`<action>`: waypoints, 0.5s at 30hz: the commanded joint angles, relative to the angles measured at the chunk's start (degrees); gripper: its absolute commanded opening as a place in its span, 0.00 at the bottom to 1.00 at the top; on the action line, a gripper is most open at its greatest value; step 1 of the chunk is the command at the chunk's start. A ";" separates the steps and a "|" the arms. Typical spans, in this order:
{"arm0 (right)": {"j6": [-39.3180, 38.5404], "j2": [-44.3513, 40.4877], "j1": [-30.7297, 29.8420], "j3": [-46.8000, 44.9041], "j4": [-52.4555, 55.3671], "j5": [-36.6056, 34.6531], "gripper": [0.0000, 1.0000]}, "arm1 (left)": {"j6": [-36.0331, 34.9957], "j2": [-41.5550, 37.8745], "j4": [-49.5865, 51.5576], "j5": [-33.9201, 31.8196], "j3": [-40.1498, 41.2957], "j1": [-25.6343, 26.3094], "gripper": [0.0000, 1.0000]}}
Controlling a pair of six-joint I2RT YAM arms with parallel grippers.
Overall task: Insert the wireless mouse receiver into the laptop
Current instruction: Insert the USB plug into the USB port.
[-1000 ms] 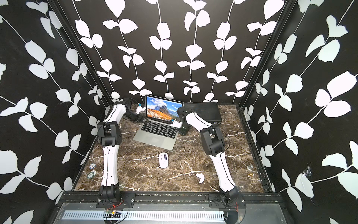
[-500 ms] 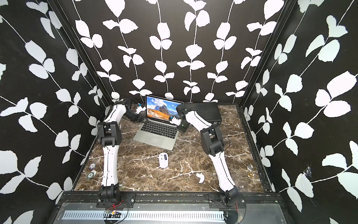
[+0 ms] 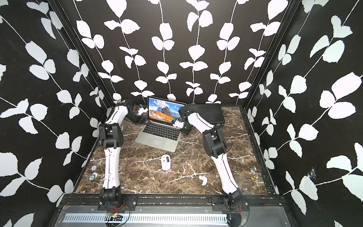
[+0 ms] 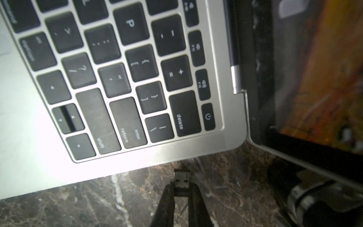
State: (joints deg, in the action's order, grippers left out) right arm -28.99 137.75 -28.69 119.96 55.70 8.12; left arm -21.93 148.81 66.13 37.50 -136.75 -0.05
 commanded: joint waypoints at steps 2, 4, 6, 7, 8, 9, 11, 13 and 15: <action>-0.31 0.11 0.29 -0.35 0.20 -0.11 0.00 | -0.74 1.30 1.47 1.18 -0.45 0.84 0.78; -0.24 0.81 0.27 0.77 0.60 0.20 0.00 | -0.74 1.32 1.54 1.18 -0.45 0.85 0.78; -0.20 1.54 0.22 1.94 1.31 0.56 0.00 | -0.83 1.36 1.58 1.18 -0.45 0.82 0.78; -0.19 1.83 0.23 2.21 1.48 0.78 0.00 | -0.77 1.28 1.60 1.18 -0.45 0.83 0.78; -0.19 1.94 0.24 2.54 1.51 0.88 0.00 | -0.81 1.24 1.55 1.18 -0.53 0.82 0.78; -0.27 2.21 0.21 2.69 1.56 0.93 0.00 | -0.74 1.22 1.55 1.22 -0.54 0.80 0.78; -0.29 2.66 0.27 3.25 1.73 0.85 0.00 | -0.74 1.22 1.55 1.31 -0.54 0.80 0.78; -0.29 3.06 0.23 3.73 2.24 0.92 0.00 | -0.64 1.22 1.55 1.26 -0.58 0.78 0.78; -0.27 3.30 0.13 4.16 2.39 0.95 0.00 | -0.65 1.22 1.61 1.35 -0.62 0.80 0.78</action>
State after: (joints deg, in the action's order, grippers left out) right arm -28.97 139.85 -28.67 122.43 56.29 8.40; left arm -21.93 148.83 66.15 37.50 -136.79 -0.05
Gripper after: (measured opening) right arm 0.134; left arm 0.783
